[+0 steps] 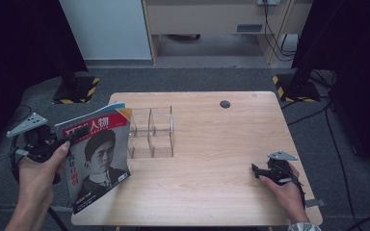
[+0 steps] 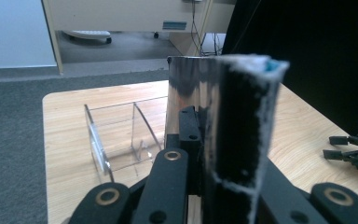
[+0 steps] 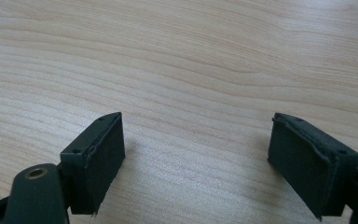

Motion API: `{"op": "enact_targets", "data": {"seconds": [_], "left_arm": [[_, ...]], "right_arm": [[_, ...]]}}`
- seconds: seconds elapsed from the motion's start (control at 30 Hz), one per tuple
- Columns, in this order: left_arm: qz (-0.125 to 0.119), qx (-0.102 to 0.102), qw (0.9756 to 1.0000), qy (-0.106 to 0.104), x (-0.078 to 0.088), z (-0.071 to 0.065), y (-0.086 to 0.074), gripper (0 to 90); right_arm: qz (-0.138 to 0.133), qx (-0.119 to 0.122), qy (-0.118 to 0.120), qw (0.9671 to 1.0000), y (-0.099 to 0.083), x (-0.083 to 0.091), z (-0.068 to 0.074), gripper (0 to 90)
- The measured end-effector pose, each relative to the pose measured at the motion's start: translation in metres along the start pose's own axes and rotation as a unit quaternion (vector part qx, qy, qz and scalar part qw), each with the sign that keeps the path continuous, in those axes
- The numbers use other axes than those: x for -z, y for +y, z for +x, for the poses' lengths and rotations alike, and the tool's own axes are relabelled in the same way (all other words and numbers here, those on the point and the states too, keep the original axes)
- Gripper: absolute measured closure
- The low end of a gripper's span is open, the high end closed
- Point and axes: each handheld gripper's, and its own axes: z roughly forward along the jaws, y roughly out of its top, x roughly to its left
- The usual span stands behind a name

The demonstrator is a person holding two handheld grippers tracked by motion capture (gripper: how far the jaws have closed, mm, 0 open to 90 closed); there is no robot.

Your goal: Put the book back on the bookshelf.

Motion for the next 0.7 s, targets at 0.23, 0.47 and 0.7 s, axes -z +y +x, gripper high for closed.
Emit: {"op": "enact_targets", "data": {"seconds": [0.23, 0.47, 0.7], "left_arm": [[-0.003, 0.009, 0.9998, 0.017, 0.003, 0.01, 0.001, 86.5], [-0.008, 0.013, 0.9994, 0.03, -0.004, 0.018, 0.004, 86.5], [-0.013, 0.012, 0.9989, 0.045, -0.021, 0.028, 0.014, 86.5]], "right_arm": [[0.0, 0.0, 0.0, 1.0, 0.0, 0.0, 0.0, 18.7], [0.0, 0.0, 0.0, 1.0, 0.0, 0.0, 0.0, 18.8], [0.0, 0.0, 0.0, 1.0, 0.0, 0.0, 0.0, 18.8]]}}
